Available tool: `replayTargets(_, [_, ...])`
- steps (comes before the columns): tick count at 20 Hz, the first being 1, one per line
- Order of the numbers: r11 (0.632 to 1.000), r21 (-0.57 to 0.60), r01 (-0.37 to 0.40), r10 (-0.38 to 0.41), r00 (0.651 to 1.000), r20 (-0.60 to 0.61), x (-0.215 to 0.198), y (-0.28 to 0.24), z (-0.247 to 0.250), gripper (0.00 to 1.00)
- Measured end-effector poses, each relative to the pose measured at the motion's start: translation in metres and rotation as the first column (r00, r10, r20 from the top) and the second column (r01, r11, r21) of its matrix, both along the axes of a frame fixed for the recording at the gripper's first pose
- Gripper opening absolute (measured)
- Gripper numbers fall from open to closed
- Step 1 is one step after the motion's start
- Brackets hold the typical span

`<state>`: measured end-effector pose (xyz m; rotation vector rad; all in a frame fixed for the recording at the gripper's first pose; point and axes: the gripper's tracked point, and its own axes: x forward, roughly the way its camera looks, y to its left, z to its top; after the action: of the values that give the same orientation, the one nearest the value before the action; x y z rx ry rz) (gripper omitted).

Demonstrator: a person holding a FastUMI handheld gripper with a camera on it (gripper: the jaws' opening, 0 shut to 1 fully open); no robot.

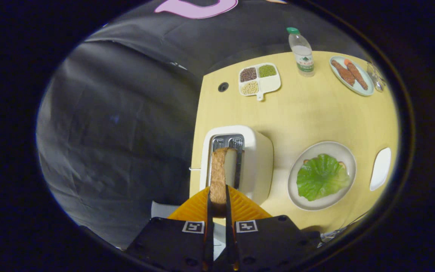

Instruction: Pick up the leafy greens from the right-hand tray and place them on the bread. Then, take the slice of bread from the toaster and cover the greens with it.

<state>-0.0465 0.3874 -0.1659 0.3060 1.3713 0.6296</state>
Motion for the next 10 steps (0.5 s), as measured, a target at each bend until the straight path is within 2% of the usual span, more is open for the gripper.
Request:
replayTargets(2, [0.997, 0.074, 0.034, -0.032, 0.999, -0.024, 0.001, -0.009, 0.023, 0.16])
replayTargets(6, [0.985, 0.147, 0.09, -0.088, 0.996, -0.018, 0.014, -0.049, 0.044, 0.16])
replayTargets(10, [0.945, 0.256, 0.205, -0.182, 0.977, -0.11, 0.025, -0.089, 0.043, 0.16])
